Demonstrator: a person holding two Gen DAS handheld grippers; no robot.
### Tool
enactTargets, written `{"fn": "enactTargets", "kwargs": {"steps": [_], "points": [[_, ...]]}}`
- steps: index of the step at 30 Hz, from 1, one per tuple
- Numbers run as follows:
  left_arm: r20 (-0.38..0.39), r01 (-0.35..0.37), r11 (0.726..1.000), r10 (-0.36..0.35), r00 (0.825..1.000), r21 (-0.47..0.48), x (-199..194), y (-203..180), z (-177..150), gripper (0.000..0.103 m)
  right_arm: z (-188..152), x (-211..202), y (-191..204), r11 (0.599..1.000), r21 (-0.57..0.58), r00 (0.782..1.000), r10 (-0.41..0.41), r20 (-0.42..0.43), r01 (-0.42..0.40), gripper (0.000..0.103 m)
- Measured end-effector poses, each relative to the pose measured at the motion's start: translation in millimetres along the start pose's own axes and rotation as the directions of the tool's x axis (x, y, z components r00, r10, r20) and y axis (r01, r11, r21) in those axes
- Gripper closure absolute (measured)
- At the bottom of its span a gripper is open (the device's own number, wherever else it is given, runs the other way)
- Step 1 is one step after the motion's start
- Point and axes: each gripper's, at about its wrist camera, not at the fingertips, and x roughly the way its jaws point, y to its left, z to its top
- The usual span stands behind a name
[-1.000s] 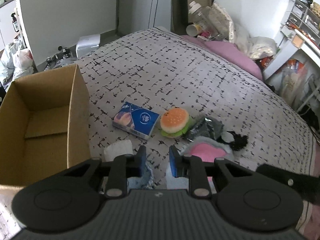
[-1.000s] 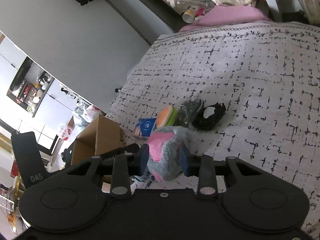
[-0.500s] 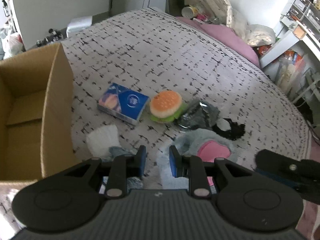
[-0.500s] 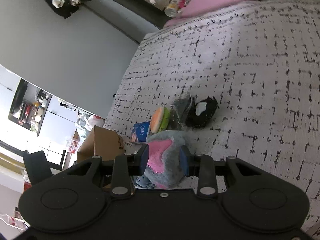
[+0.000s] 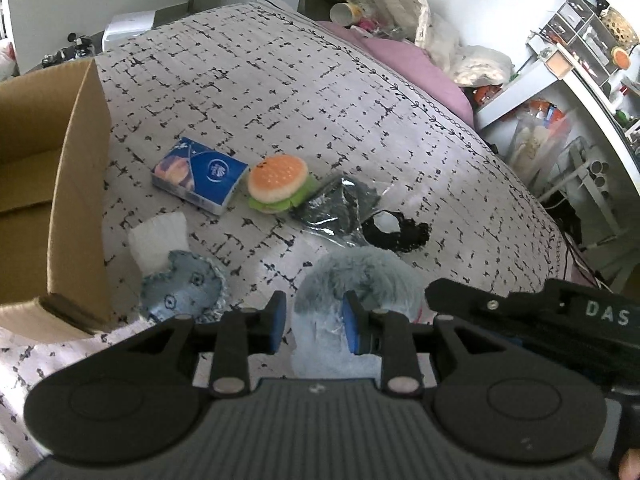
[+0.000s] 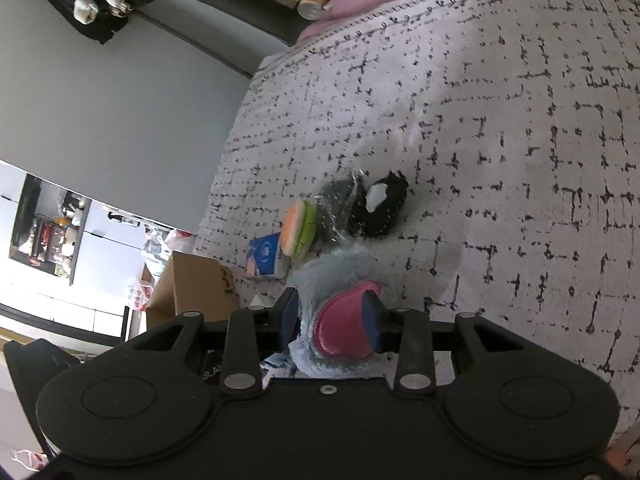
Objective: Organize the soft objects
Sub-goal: 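Close both grippers on the grey plush from either side, then lift the grey plush with both grippers and carry it over the cardboard box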
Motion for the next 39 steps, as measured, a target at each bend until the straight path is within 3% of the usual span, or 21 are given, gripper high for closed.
{"fn": "enactTargets", "kwargs": {"steps": [5, 14, 19, 39], "points": [[-0.029, 0.05, 0.999, -0.05, 0.998, -0.021, 3.1, -2.3, -2.9, 0.071, -1.6, 3.6, -2.9, 1.0, 0.015, 1.0, -0.009, -0.024, 0.009, 0.066], [-0.035, 0.046, 0.999, -0.047, 0.998, -0.029, 14.9, -7.6, -7.2, 0.07, -4.6, 17.5, -11.0, 0.996, 0.008, 0.994, -0.089, -0.064, 0.09, 0.07], [-0.006, 0.046, 0.999, -0.046, 0.999, -0.022, 15.8, -8.9, -9.6, 0.075, -5.6, 19.3, -10.7, 0.995, -0.008, 0.993, -0.097, -0.061, 0.097, 0.079], [0.139, 0.021, 1.0, -0.018, 0.99, -0.02, -57.6, 7.3, 10.0, 0.079, -13.4, -2.6, 41.1, 0.982, -0.171, 0.996, 0.088, 0.011, -0.085, 0.082]]}}
